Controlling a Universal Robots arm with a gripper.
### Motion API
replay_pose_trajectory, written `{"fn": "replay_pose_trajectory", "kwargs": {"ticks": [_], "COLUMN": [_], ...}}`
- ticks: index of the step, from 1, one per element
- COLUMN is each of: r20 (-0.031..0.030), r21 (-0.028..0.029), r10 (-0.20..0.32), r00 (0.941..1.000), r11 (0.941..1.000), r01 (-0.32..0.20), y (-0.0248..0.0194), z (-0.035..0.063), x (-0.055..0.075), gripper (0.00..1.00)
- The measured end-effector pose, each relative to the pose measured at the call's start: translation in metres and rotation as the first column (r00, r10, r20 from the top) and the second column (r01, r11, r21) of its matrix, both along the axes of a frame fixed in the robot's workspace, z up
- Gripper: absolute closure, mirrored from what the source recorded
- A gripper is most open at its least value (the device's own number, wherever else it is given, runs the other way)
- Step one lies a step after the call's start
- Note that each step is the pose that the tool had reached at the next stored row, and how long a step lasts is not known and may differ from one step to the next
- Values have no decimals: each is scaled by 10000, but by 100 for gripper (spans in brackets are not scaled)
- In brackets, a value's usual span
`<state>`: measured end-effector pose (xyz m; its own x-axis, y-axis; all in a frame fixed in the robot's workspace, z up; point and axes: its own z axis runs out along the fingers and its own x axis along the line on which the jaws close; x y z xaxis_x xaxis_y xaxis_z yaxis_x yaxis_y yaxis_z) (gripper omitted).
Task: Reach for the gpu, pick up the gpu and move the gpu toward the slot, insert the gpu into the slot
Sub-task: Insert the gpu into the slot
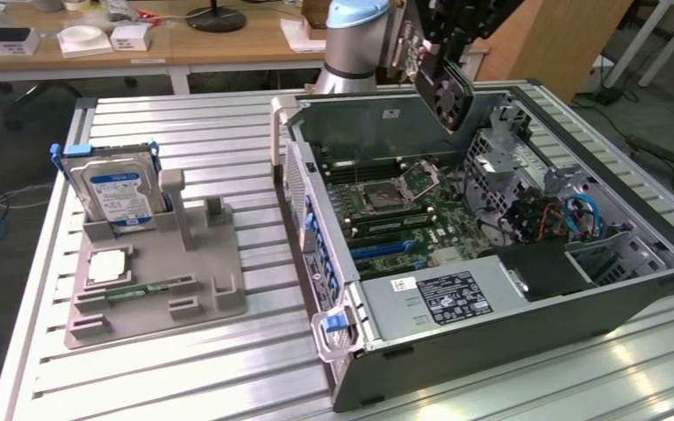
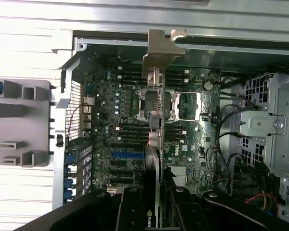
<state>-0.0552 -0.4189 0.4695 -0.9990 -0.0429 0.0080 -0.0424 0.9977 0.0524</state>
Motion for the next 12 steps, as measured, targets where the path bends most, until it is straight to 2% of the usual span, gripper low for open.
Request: {"fn": "replay_pose_trajectory", "kwargs": {"ticks": [3,6,9,12], "r20": [0,1,1,1], "r21": [9,9,9,8], "r10": [538,1076,1606,2131], "r00": [9986,9942,9870,9770], "r11": [9986,9942,9870,9770], "r01": [-538,-1076,-1606,-2131], "y": [0,0,0,0], "z": [-7,-17,-31,-48], "x": [0,0,0,0], "gripper": [74,74,74,74]}}
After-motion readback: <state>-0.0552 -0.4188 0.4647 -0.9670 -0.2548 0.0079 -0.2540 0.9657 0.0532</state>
